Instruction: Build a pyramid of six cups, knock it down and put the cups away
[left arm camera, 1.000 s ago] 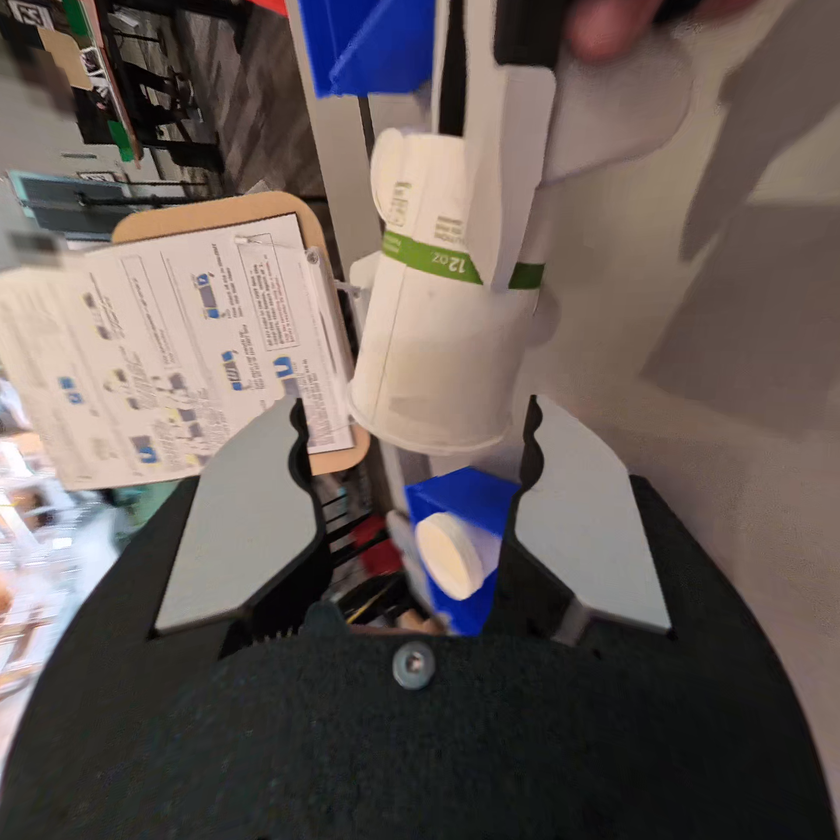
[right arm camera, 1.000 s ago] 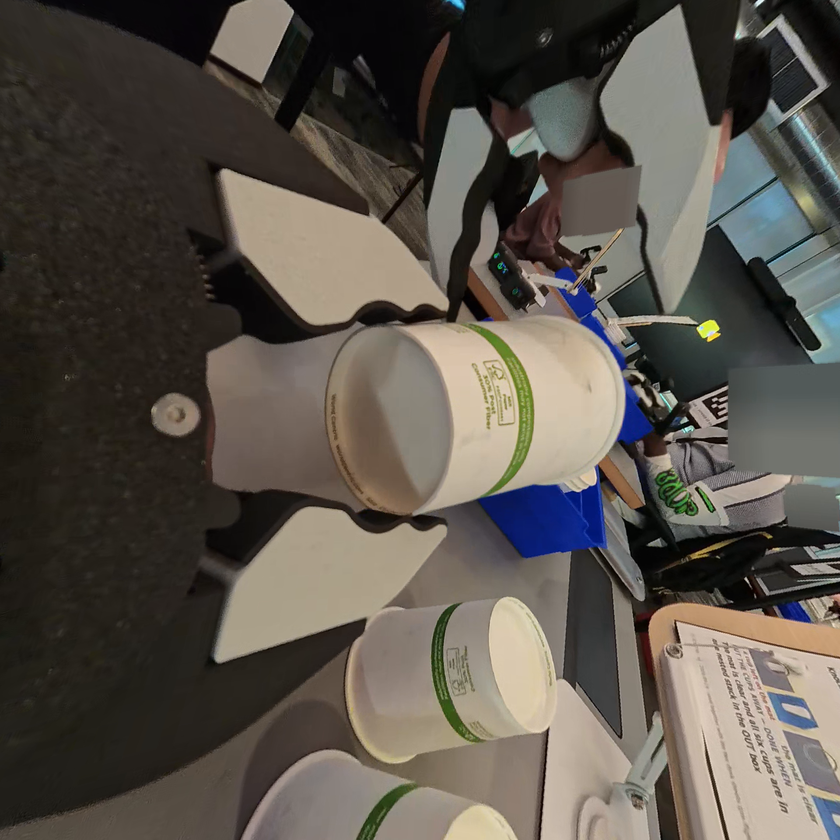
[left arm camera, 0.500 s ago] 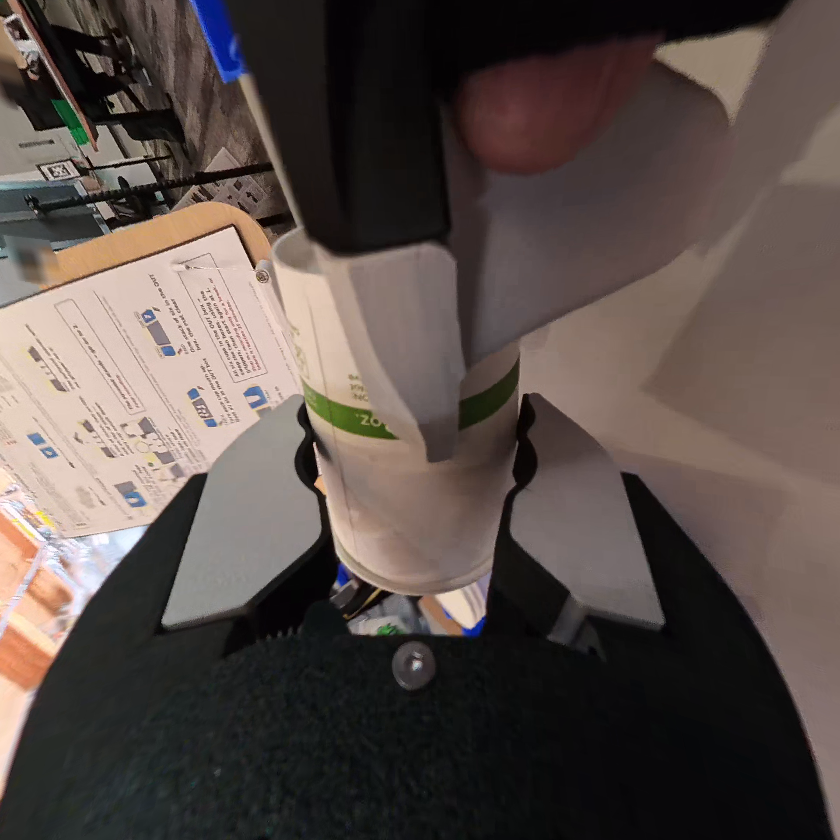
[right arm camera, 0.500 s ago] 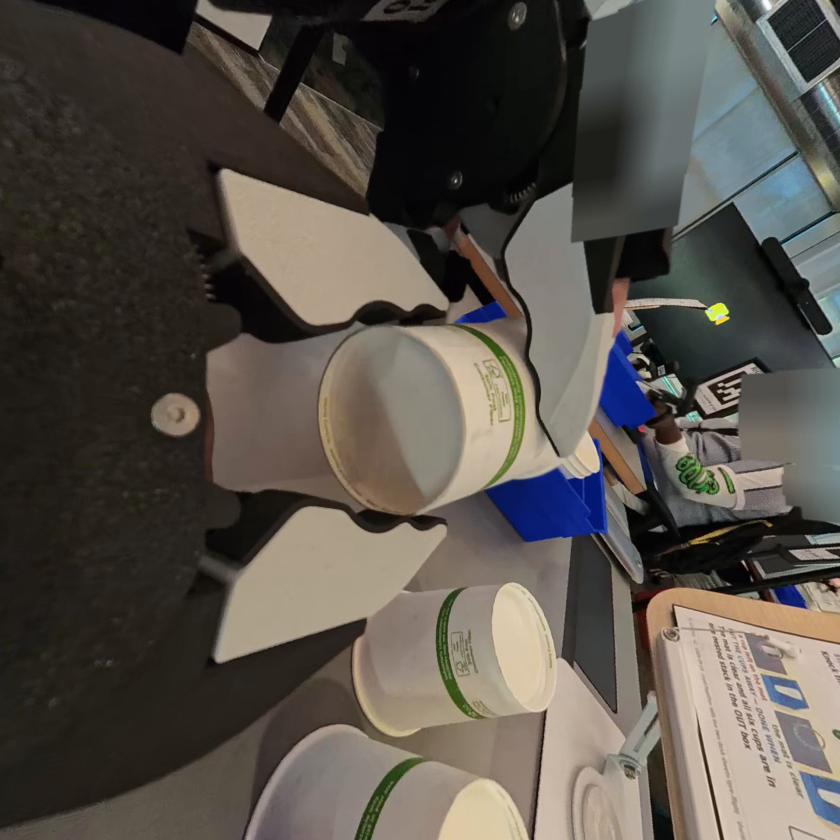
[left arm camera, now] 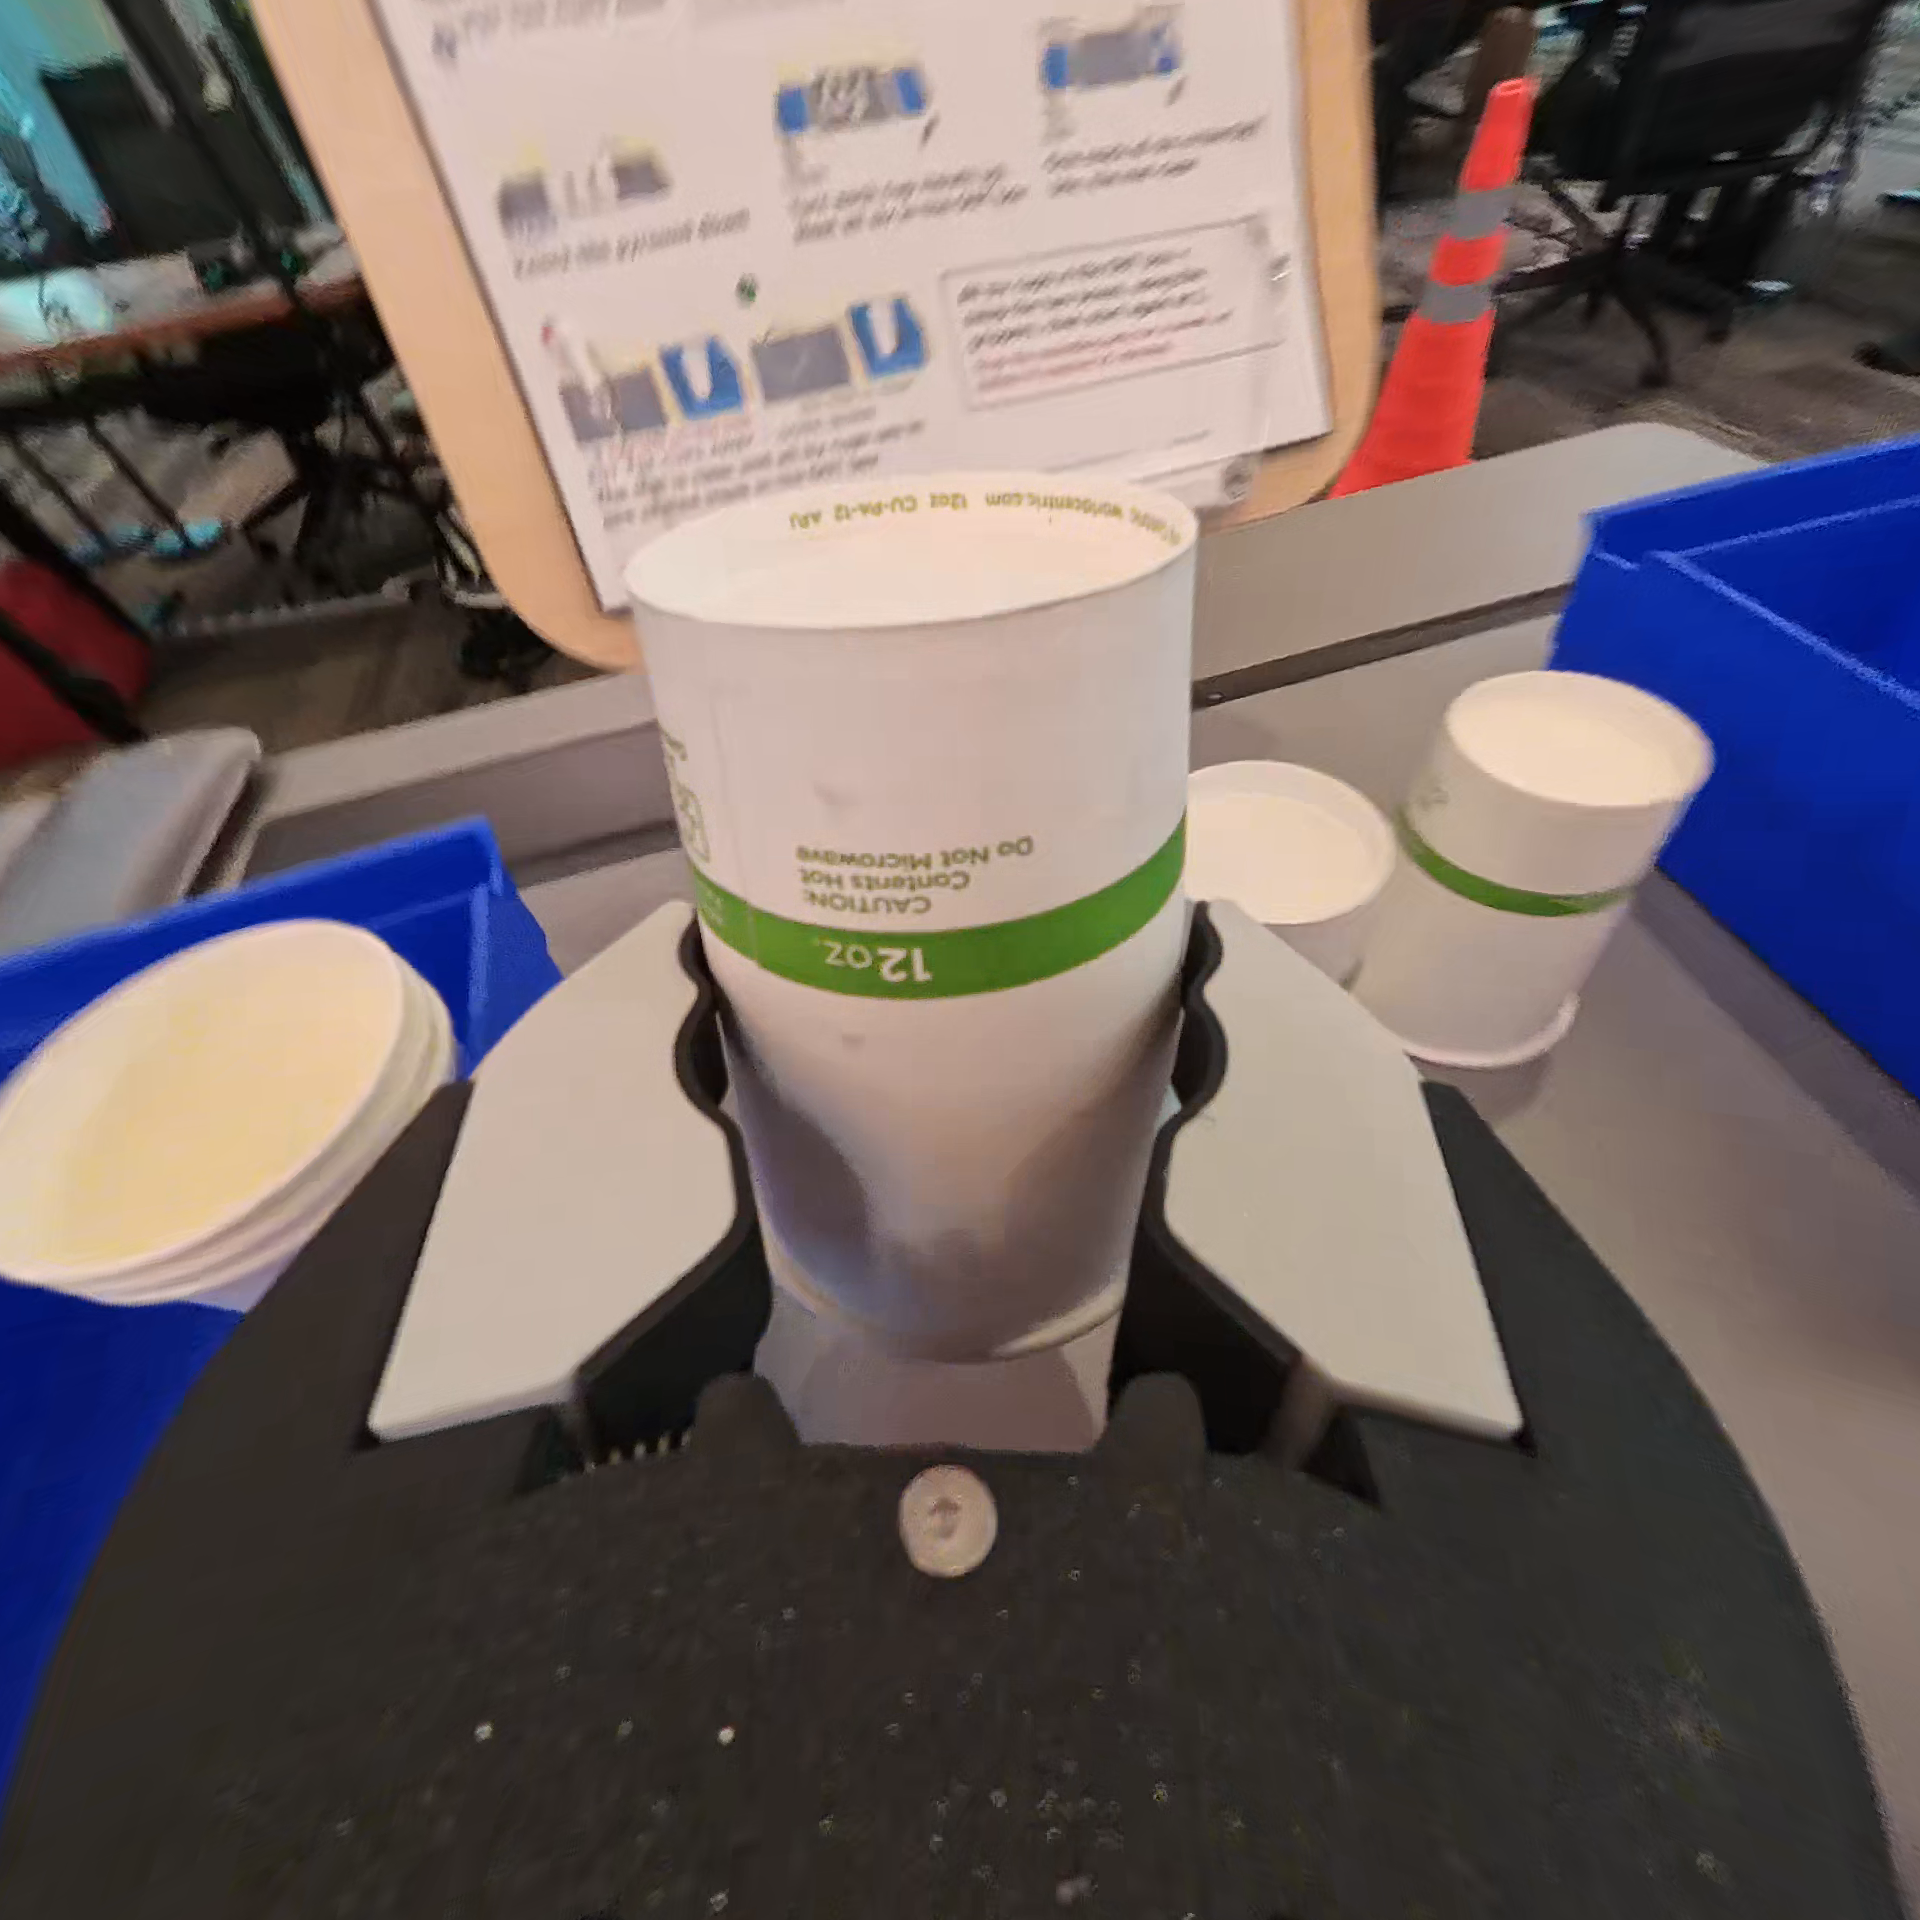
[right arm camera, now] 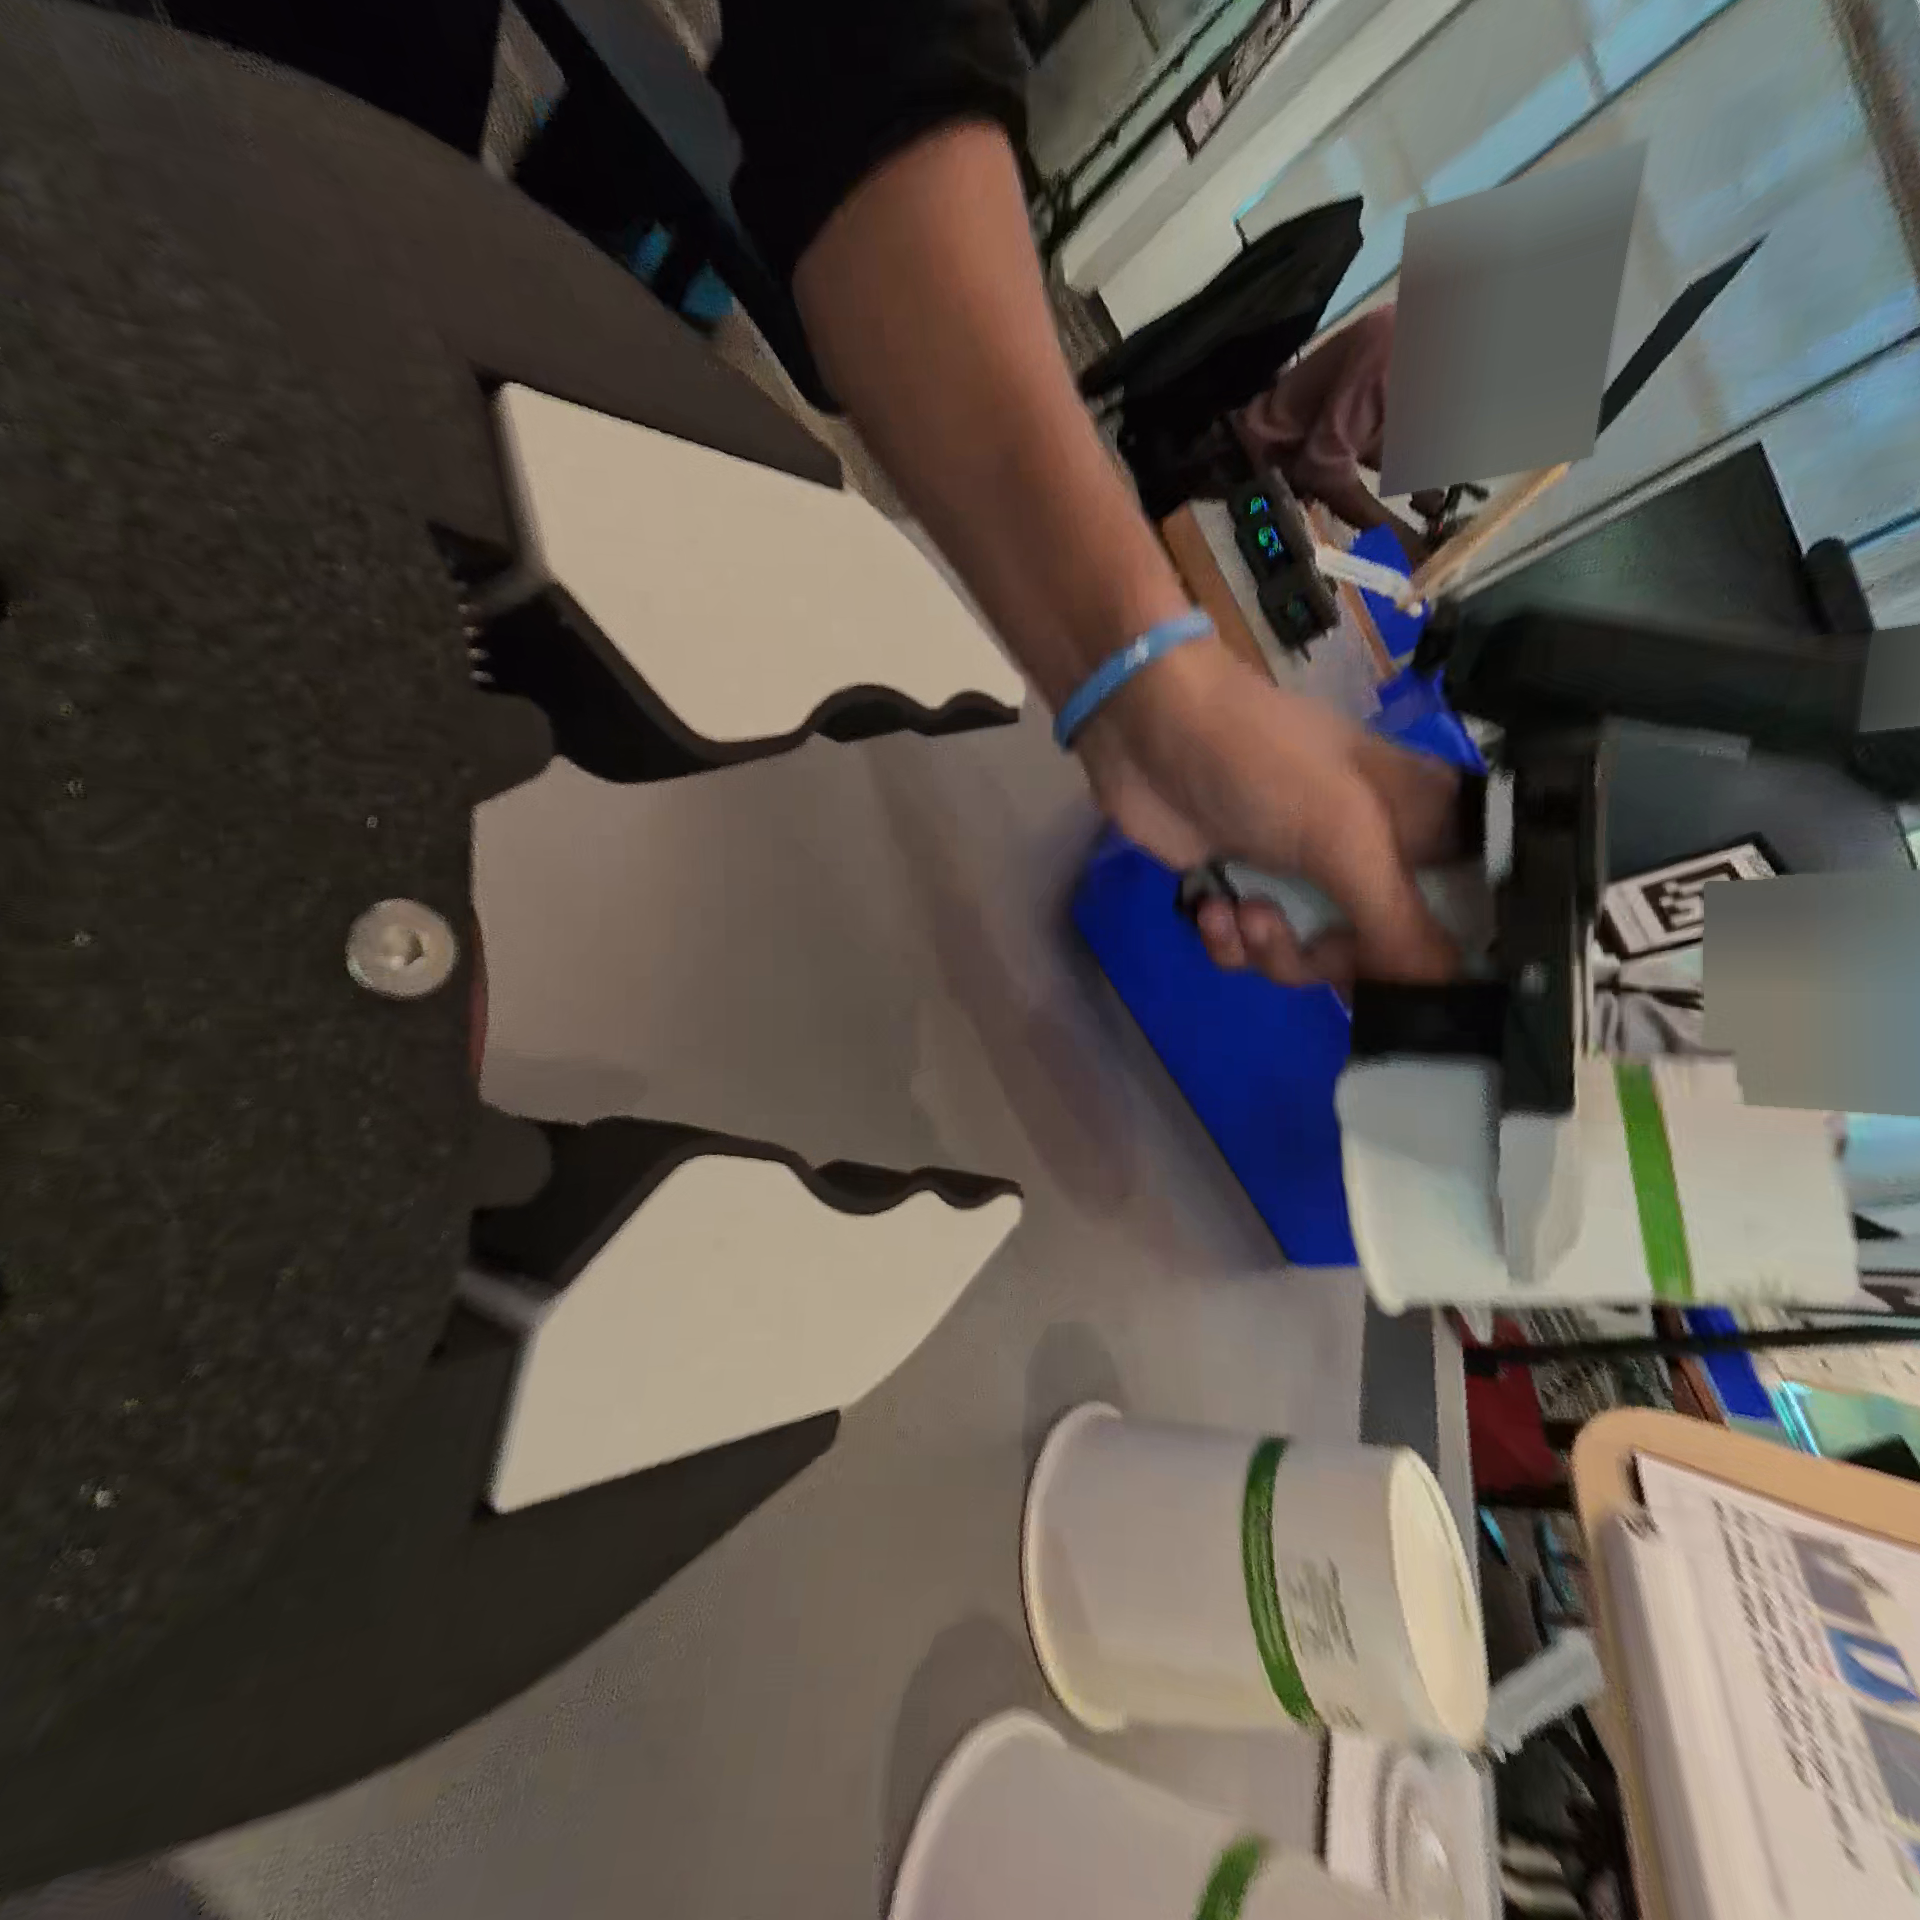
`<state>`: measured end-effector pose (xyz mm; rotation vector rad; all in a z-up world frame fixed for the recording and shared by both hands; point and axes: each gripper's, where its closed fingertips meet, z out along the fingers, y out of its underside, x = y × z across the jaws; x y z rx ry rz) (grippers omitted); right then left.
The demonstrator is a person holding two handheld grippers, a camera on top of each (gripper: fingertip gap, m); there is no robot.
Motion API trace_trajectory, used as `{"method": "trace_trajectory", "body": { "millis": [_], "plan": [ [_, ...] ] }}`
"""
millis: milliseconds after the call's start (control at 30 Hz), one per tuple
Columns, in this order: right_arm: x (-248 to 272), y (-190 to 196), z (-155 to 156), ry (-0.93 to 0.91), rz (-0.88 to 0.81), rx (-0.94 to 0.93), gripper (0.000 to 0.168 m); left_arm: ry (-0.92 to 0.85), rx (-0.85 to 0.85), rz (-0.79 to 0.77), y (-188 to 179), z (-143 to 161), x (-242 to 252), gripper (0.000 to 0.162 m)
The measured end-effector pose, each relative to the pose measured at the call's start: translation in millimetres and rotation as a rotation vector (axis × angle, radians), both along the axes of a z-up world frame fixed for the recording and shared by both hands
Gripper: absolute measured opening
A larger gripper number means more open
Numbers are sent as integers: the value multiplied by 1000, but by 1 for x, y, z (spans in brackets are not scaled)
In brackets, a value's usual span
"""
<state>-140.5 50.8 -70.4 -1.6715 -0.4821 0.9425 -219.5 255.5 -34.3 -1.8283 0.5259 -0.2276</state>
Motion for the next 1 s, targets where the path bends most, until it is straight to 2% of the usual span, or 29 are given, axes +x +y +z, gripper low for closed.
{"method": "trace_trajectory", "body": {
  "millis": [167,367,567,900,1000],
  "plan": [
    [-12,-8,-4,-8,63,-13,77,-49,-137,88,39,-62,3,85],
    [-11,-9,-1,-4,70,-15,77,-11,-255,91,52,-107,6,85],
    [-14,-9,-4,-5,90,-38,75,69,-302,58,41,-125,2,85],
    [-17,-10,-12,0,119,-89,75,81,-285,50,33,-126,4,86],
    [-13,-9,-10,-2,114,-81,75,67,-275,30,21,-114,5,97]
  ]
}}
